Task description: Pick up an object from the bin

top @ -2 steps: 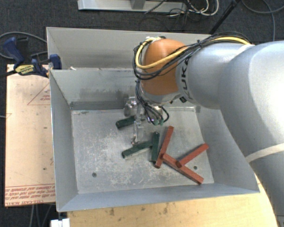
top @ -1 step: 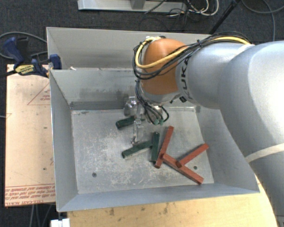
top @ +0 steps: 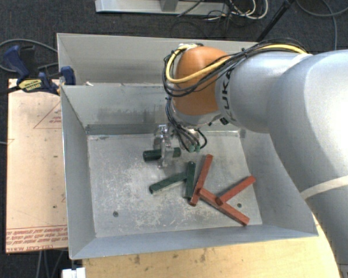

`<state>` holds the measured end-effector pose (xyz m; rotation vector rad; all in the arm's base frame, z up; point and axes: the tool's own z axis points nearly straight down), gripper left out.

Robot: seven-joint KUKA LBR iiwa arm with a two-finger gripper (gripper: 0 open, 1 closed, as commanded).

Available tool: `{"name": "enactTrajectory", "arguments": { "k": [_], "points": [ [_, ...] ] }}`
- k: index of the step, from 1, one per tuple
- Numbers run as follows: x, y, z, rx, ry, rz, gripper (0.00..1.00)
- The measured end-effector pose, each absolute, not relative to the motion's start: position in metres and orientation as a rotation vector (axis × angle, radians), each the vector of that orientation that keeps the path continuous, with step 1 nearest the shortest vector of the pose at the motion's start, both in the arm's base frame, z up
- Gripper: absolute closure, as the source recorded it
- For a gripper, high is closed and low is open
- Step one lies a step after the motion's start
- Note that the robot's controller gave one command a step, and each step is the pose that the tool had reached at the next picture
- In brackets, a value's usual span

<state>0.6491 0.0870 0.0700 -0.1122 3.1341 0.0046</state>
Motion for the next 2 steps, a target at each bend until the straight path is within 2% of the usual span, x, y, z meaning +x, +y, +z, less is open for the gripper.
{"name": "enactTrajectory", "arguments": {
  "k": [1, 2],
  "points": [
    [0.651, 0.087, 0.127, -0.111, 3.131, 0.004, 1.00],
    [0.653, 0.088, 0.147, -0.110, 3.134, 0.004, 1.00]
  ]
}}
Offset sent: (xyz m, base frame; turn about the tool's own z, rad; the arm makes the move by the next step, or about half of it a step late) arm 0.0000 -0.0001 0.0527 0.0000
